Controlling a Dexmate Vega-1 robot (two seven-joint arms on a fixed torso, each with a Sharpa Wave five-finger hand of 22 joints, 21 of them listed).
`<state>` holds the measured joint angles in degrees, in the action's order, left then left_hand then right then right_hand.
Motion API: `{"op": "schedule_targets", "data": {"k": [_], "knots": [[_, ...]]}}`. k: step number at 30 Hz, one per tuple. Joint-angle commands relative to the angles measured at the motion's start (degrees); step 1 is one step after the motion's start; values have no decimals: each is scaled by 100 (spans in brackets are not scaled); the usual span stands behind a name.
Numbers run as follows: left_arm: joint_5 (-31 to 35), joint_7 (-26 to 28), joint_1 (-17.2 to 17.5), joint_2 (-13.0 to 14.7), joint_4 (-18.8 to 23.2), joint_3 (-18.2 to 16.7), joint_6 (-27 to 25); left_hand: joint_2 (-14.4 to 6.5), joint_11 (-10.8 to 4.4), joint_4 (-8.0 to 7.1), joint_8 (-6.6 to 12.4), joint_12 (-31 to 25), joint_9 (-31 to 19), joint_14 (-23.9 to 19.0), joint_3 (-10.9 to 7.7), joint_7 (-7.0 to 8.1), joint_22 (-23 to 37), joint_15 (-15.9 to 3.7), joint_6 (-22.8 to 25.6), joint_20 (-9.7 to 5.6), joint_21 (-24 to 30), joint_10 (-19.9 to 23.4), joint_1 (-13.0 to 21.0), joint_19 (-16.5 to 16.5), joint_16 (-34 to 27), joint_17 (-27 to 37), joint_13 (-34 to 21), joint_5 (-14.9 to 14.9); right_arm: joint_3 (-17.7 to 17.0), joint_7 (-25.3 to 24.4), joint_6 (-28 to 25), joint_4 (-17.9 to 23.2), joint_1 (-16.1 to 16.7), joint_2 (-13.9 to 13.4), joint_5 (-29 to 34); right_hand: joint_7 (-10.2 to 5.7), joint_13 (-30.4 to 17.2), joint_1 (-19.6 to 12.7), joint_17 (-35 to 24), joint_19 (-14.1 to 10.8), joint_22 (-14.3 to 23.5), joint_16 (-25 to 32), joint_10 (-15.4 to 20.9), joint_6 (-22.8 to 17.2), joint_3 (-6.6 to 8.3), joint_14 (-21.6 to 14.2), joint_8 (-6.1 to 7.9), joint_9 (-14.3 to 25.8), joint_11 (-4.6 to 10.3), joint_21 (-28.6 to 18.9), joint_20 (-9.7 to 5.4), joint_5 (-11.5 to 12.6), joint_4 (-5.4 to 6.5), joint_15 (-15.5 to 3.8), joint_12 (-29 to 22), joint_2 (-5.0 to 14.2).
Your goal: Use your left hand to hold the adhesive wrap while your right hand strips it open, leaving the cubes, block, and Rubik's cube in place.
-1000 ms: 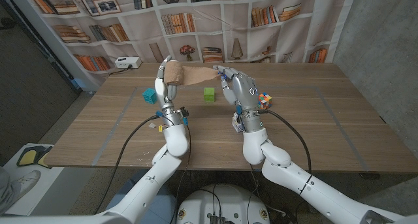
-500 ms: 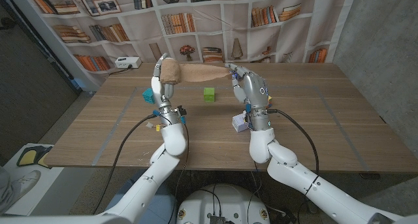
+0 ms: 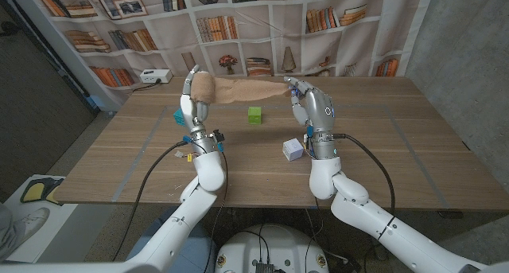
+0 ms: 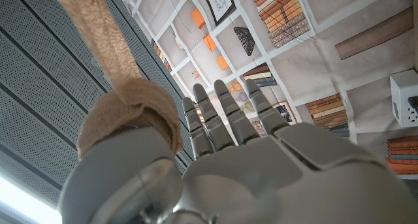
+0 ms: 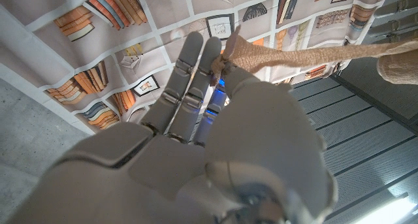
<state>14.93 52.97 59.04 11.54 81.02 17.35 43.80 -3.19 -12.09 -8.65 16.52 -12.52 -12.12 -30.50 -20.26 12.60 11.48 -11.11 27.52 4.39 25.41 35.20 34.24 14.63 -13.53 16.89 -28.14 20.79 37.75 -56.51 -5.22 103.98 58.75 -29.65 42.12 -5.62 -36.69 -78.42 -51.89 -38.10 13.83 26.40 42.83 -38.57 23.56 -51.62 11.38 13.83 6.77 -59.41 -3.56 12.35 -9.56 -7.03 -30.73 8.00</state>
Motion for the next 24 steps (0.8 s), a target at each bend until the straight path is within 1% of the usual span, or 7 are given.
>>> {"op": "schedule_targets", "data": {"k": [1,7,10,14,19,22,24], "knots": [[-34,-78,148,65,129,-129,-19,5,23,-2,-20,-15,-20,16,28,1,5,-84,-16,-39,-15,12,-69,9,16,31,-17,42,-185,19,-16,141,185,-127,-158,-5,-33,-31,-23,36,-8,-39,-8,23,39,-79,28,12,32,-59,-687,31,15,-647,2,-37],[-37,-115,223,103,206,-181,-43,20,23,-6,-22,-15,-19,18,46,1,5,-86,-12,-41,-17,11,-87,8,18,31,-15,45,-395,260,295,303,290,-252,-627,29,-36,-29,-38,58,-40,-64,10,43,43,-79,27,9,20,-107,-689,30,16,-647,11,-42],[-22,-143,257,143,239,-210,-61,28,24,-8,-23,-14,-18,12,57,1,5,-87,-10,-42,-18,12,-98,7,16,31,-13,47,-494,420,300,411,345,-329,-714,43,-40,-28,-45,70,-54,-72,-1,54,46,-86,26,8,20,-127,-687,30,18,-647,21,-41],[-46,-177,302,182,285,-254,-83,45,26,-16,-10,-35,-17,13,87,-6,4,-91,40,-33,-20,67,-131,11,15,30,-11,57,-610,569,277,565,436,-447,-720,43,-57,-25,-54,80,-76,-82,11,60,53,-105,28,5,45,-161,-689,31,24,-644,19,-31],[-117,-194,305,145,280,-274,-8,51,23,-17,6,-50,-17,11,108,-6,3,-98,94,-33,-23,109,-153,11,15,28,-10,69,-709,645,278,653,529,-482,-744,55,-33,-19,-63,115,-110,-106,33,65,63,-118,32,1,35,-202,-683,32,29,-642,42,-23],[-422,-356,336,106,330,-245,85,53,23,-17,7,-50,-16,12,111,-6,3,-98,100,-30,-24,111,-156,8,16,28,-9,71,-739,663,271,667,570,-481,-732,57,-45,-16,-68,125,-127,-119,20,66,68,-123,35,-1,38,-225,-687,32,30,-642,50,-23],[-354,-357,360,92,358,-277,100,55,22,-17,8,-51,-16,13,115,-5,3,-98,106,-31,-25,115,-159,10,17,28,-9,73,-757,661,270,672,595,-483,-715,56,-49,-14,-71,137,-139,-126,22,69,71,-129,36,-3,31,-238,-690,32,31,-641,53,-21]]}}
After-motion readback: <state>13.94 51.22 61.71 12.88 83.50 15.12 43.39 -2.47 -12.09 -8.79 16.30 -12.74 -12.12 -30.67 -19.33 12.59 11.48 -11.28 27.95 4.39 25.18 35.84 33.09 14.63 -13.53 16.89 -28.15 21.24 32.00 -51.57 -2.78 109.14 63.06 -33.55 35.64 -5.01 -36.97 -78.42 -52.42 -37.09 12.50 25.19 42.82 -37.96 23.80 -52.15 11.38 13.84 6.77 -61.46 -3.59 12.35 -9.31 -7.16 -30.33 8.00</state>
